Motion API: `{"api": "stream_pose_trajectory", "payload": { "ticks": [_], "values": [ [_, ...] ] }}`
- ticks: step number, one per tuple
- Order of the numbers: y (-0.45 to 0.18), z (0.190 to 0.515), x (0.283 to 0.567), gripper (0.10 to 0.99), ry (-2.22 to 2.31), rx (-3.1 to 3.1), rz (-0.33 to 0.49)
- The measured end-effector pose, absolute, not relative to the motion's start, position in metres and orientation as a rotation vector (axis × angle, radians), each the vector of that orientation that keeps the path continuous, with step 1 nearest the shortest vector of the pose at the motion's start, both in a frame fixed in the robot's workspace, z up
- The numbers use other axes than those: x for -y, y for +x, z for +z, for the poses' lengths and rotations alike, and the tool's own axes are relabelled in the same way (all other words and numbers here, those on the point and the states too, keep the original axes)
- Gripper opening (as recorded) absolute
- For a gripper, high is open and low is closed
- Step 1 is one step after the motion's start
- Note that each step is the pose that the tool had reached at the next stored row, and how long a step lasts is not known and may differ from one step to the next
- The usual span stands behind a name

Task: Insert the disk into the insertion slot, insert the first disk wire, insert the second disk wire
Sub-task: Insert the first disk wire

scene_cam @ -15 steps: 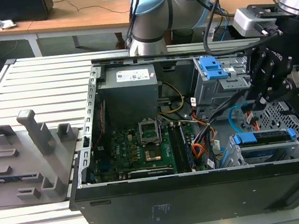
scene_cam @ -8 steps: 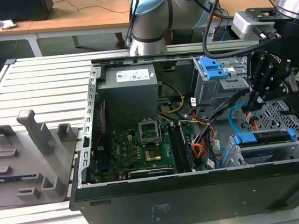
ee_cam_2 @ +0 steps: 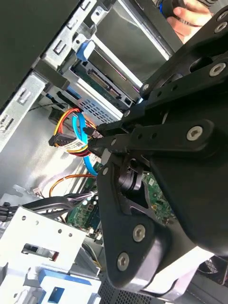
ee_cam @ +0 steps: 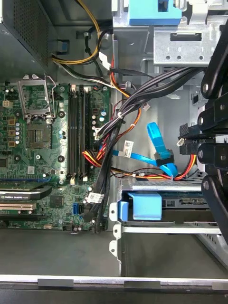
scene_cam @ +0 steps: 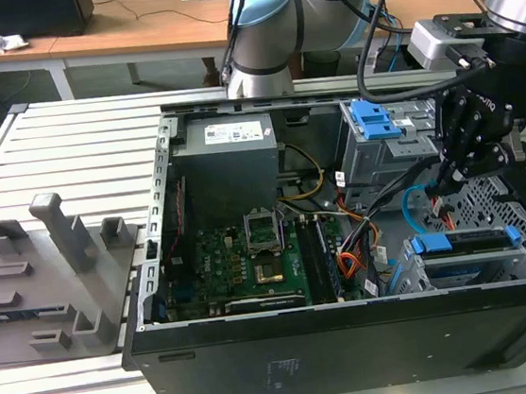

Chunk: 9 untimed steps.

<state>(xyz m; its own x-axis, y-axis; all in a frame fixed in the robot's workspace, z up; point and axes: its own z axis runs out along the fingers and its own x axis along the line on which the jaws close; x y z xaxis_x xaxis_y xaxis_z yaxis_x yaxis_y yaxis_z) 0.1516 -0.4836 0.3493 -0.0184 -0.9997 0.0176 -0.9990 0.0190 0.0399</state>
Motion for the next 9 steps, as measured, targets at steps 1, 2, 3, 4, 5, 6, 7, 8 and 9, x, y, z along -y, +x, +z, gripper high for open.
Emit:
{"api": "stream_pose_trajectory", "payload": {
  "ticks": [1, 2, 3, 4, 5, 6, 7, 8, 9],
  "values": [
    [0.1534, 0.3494, 0.4835, 0.169, 2.172, 2.213, -0.025],
    [0.1548, 0.3493, 0.4834, 0.169, 2.172, 2.213, -0.025],
    [0.1549, 0.3493, 0.4834, 0.169, 2.172, 2.213, -0.025],
    [0.1549, 0.3494, 0.4835, 0.169, 2.172, 2.213, -0.025],
    [0.1551, 0.3494, 0.4835, 0.169, 2.172, 2.213, -0.025],
    [0.1551, 0.3494, 0.484, 0.169, 2.172, 2.213, -0.025],
    [0.1551, 0.3494, 0.485, 0.169, 2.172, 2.213, -0.025],
    [0.1552, 0.3494, 0.4864, 0.169, 2.172, 2.213, -0.025],
    [0.1552, 0.3494, 0.4879, 0.169, 2.172, 2.213, -0.025]
  ]
}}
